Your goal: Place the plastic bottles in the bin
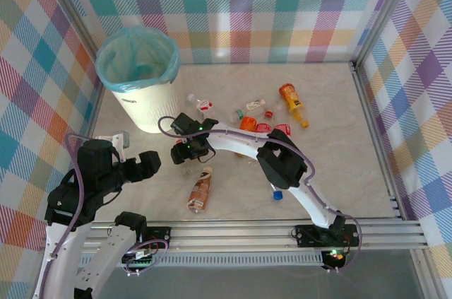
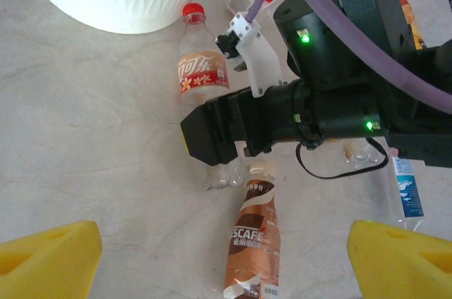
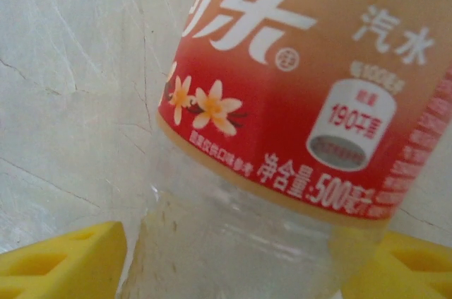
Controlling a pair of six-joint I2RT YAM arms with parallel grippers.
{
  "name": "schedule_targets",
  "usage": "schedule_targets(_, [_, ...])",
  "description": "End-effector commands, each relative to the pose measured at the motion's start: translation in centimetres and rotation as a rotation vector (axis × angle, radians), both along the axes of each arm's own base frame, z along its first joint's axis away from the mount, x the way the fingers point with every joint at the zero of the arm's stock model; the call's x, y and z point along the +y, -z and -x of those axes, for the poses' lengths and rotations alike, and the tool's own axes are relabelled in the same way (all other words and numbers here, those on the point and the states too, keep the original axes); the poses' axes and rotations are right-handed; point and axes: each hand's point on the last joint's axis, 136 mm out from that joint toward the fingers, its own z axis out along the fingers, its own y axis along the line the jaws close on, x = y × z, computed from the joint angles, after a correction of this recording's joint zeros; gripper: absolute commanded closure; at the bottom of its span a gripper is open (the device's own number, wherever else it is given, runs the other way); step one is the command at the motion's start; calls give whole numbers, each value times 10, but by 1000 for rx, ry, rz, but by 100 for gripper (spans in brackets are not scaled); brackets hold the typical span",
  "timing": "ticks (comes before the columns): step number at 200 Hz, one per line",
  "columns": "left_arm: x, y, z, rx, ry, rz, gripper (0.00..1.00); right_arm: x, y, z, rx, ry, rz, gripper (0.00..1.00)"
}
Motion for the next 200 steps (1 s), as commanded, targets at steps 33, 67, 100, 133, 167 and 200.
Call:
schedule_targets(33, [1, -28, 11, -58, 4, 20, 10, 10, -36, 4, 6, -5, -100, 42])
schedule_targets(67, [-1, -52, 10, -107, -7, 63, 10, 2, -72, 12, -14, -6, -162, 43])
schedule_targets(100, [-7, -68, 7, -139, -7, 128, 11, -19, -100, 24, -34, 1, -206, 44])
schedule_targets(133, [-20, -84, -3, -171, 14, 219, 10, -40, -132, 40, -80, -23, -287, 45])
schedule_targets(167, [-36, -100, -20, -201, 48, 308, 10, -63, -169, 64, -152, -84, -424, 45])
schedule_targets(200, [-54, -109, -43, -190, 80, 404, 11, -78, -192, 99, -187, -226, -553, 46])
